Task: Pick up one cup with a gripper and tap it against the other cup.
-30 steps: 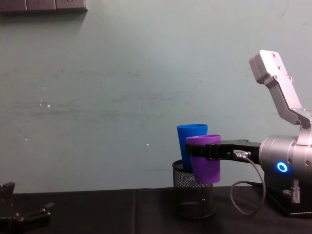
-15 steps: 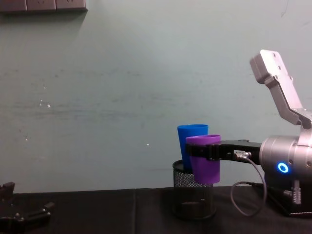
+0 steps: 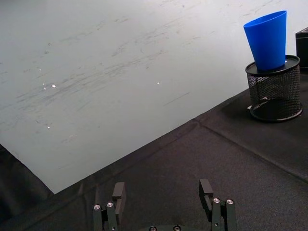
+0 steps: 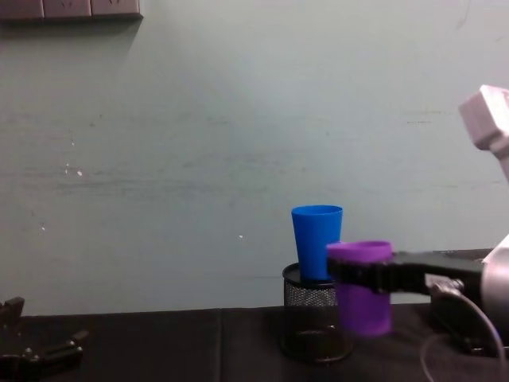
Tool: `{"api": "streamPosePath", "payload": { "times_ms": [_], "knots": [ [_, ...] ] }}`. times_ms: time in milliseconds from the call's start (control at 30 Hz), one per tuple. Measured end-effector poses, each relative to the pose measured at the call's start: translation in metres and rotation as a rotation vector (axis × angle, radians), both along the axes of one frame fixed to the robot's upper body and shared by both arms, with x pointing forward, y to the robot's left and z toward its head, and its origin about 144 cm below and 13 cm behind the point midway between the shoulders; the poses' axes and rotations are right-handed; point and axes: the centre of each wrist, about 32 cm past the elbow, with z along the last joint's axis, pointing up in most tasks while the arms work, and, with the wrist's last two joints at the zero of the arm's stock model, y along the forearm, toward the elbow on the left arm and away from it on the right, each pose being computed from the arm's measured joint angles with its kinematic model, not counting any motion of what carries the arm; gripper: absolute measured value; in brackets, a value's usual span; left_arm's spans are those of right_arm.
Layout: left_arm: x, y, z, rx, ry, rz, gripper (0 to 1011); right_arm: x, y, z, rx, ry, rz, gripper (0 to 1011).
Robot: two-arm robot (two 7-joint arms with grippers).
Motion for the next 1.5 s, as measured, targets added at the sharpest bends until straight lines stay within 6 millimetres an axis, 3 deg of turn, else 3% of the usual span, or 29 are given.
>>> {"api": "streamPosePath", "payload": {
  "times_ms": [300,467,1033,1500],
  "knots": [
    [0.0,0.0,0.0,0.0,0.0,0.0,1000,-0.038,-0.01,-0.021,-0.001,-0.025,0.03,730],
    [0.0,0.0,0.0,0.0,0.0,0.0,1000,-0.054,-0.01,-0.048,0.044,-0.072,0.016,730],
    [0.0,0.0,0.0,0.0,0.0,0.0,1000,-0.067,-0.003,-0.092,0.041,-0.111,-0.032,730],
    [0.0,0.0,0.0,0.0,0.0,0.0,1000,-0.066,-0.003,-0.102,0.042,-0.09,-0.029,730]
  ]
}}
